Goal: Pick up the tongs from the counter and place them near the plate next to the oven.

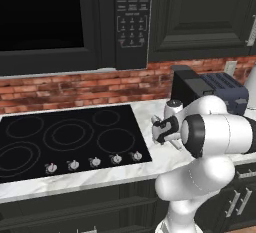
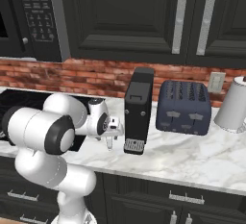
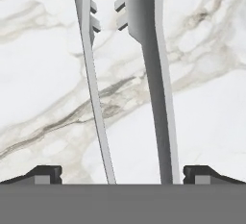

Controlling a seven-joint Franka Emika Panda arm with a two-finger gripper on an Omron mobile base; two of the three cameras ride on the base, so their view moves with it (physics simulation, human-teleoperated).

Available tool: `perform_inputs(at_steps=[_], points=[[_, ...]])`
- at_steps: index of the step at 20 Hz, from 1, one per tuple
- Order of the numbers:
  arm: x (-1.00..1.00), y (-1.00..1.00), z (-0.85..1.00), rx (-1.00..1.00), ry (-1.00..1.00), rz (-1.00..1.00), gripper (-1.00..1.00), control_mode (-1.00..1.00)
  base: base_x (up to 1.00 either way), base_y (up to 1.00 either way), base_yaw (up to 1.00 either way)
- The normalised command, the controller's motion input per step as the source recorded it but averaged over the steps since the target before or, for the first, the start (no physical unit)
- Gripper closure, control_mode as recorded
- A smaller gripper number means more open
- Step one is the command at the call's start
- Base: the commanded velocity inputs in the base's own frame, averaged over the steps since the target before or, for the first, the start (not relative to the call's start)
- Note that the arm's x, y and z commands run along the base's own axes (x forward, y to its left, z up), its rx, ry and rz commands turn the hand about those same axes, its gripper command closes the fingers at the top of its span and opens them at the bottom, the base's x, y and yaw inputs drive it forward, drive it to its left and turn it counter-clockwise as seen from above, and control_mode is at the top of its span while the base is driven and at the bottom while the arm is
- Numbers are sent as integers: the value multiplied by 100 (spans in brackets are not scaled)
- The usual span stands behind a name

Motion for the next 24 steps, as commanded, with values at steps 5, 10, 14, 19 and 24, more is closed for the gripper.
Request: perform_inputs(at_steps=[5, 10, 14, 19, 24], points=[[0, 3, -16, 0, 0, 0, 100, -100, 0, 0, 0], [0, 9, -5, 0, 0, 1, 100, -100, 0, 0, 0], [-1, 4, 0, 0, 0, 0, 100, -100, 0, 0, 0], [-30, 0, 3, 0, -8, 0, 100, -100, 0, 0, 0], [-61, 0, 23, 0, -17, 0, 100, -100, 0, 0, 0]])
